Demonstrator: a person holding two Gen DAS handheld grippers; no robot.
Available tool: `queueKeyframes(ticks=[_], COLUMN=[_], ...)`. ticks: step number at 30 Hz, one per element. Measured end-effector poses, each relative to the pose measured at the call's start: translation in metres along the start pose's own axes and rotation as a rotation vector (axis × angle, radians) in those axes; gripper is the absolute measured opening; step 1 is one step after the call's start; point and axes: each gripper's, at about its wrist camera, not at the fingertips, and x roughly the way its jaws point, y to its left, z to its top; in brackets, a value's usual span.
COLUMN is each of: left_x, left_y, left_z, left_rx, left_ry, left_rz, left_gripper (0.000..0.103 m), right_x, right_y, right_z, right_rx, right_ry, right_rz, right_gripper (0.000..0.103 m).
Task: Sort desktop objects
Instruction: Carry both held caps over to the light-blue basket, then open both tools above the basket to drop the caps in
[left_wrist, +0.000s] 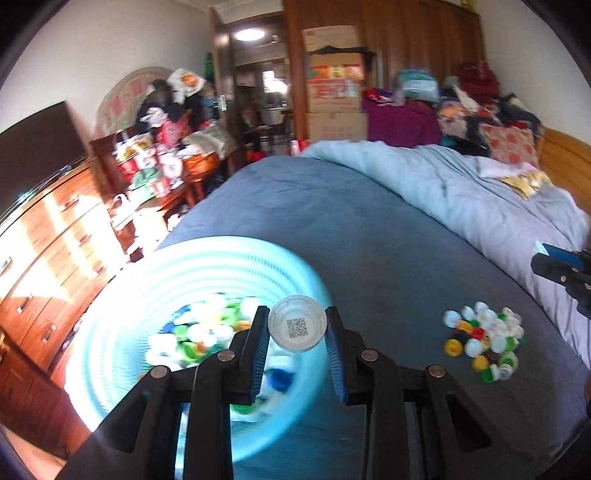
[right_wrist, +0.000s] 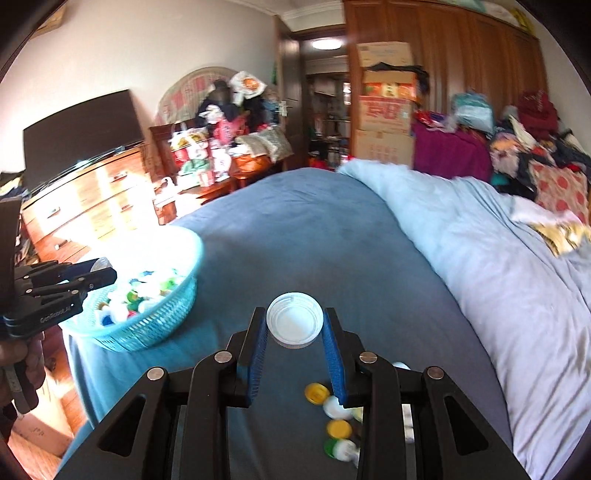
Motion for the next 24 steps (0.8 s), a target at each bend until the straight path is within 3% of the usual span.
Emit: queueKeyframes(ticks=[9, 16, 24], left_x=[0.008, 0.029, 0.049], left_y=[0.074, 0.102, 0.112], left_z=[0.007, -0.001, -0.004], left_rx=[-0.071, -0.104, -0.115], left_ry=[0.046, 0.128, 0.169], left_rz=[0.055, 0.061, 0.063], left_gripper=[0.03, 0.03, 0.03], right_x=[0.04, 0.084, 0.116], right_y=[0.087, 0.151, 0.191], right_z=[0.053, 0.081, 0.086], right_rx=[-0.133, -0.186, -0.226], right_ry=[0.023, 0.111, 0.162], right_rz=[0.127, 0.24, 0.291], right_gripper=[0.032, 0.032, 0.033])
